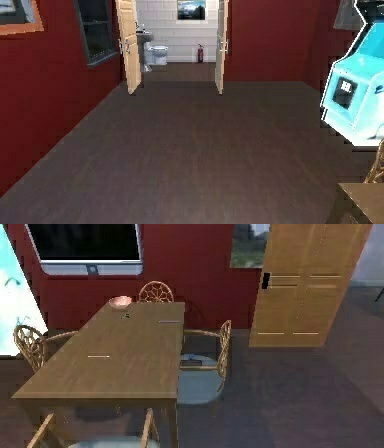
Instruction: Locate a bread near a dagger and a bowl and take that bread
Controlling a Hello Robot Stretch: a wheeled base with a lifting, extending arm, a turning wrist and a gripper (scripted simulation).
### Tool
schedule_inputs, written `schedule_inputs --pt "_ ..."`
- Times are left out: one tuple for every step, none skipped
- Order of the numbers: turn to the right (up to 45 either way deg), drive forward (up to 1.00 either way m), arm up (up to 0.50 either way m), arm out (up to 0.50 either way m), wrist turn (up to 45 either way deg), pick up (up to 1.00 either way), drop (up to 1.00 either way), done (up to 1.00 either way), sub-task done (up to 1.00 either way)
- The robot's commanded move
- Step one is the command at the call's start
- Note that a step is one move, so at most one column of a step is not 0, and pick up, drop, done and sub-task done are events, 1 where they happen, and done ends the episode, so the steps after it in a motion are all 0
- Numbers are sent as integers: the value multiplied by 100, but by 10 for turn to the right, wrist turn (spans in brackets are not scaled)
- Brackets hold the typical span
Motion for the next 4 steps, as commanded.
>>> schedule_inputs --pt "0 100 0 0 0 0 0 0 0" --pt "0 100 0 0 0 0 0 0 0" --pt "0 100 0 0 0 0 0 0 0" --pt "0 100 0 0 0 0 0 0 0"
